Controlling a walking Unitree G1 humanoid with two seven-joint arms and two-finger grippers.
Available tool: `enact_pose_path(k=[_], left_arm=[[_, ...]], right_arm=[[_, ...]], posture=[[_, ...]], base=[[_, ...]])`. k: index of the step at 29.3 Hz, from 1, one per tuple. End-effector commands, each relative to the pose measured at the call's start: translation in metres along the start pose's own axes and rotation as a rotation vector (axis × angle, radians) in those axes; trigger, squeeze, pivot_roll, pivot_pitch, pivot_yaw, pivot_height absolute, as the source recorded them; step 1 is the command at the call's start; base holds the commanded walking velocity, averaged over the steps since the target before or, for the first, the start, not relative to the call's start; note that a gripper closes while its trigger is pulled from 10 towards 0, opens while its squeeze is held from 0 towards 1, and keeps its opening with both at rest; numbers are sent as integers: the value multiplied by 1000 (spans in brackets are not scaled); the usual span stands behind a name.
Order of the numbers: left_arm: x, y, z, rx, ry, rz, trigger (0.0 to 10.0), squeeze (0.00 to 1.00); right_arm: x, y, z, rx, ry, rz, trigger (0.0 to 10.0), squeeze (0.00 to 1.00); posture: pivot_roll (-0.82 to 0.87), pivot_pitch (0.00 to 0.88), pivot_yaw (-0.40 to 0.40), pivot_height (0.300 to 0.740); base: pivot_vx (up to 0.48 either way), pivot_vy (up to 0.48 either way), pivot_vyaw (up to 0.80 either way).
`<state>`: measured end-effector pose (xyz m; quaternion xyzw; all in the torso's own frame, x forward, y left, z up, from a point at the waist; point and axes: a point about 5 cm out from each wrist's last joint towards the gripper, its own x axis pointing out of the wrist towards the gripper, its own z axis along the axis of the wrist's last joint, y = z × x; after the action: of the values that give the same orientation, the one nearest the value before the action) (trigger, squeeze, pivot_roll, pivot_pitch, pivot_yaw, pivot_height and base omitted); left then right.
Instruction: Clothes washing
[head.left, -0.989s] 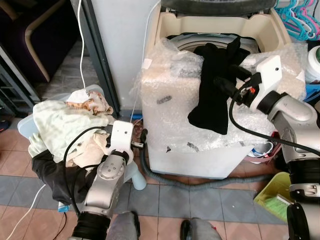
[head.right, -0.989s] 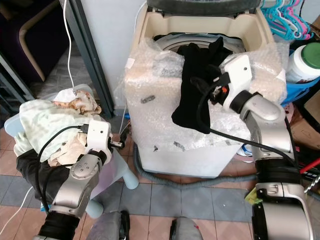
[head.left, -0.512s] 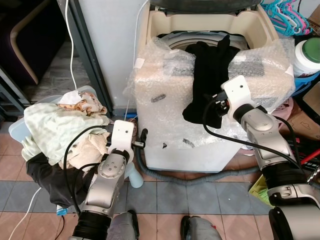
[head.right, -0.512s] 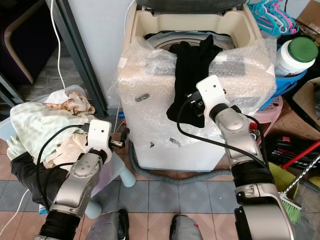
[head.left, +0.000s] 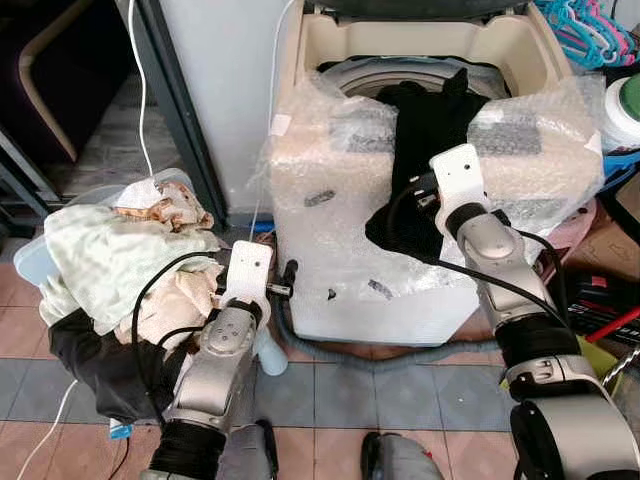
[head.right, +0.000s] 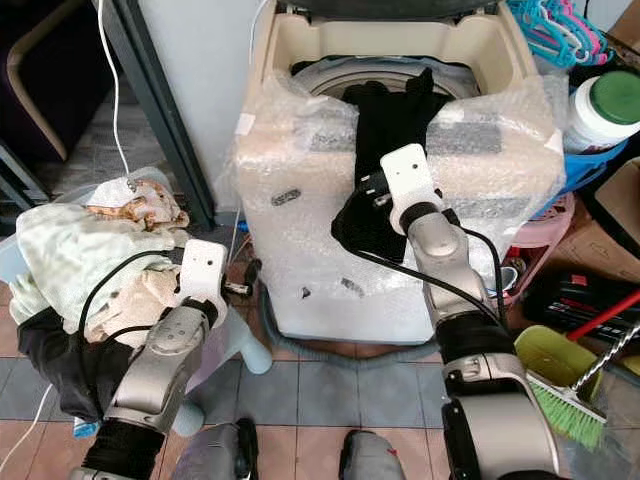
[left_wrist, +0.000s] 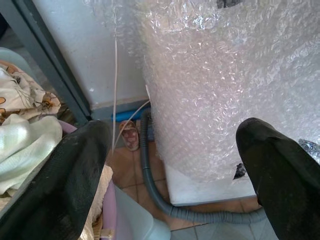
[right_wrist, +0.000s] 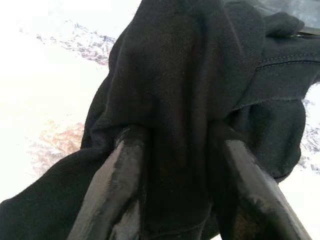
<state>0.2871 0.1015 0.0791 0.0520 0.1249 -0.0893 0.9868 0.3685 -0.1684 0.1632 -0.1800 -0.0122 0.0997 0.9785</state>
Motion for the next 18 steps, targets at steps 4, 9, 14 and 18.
enact_pose_path(k=[4,9,14,18], left_arm=[[0,1,-4,3,24,15,10000,0],[0,1,-6,6,31,12,10000,0],[1,0,-5,13,31,10,10000,0],[1,0,-5,16,30,11,10000,0]], right_arm=[[4,-12,3,53,5,-57,0,0],[11,-18,14,75,-32,-71,0,0],[23,-38,45,89,-110,-112,0,0],[31,-61,82,91,-216,-185,0,0]], posture=[[-28,99,22,740],[-30,91,24,740],[-32,88,26,740],[-29,87,23,740]], base=[[0,0,0],[0,0,0],[0,0,0],[0,0,0]])
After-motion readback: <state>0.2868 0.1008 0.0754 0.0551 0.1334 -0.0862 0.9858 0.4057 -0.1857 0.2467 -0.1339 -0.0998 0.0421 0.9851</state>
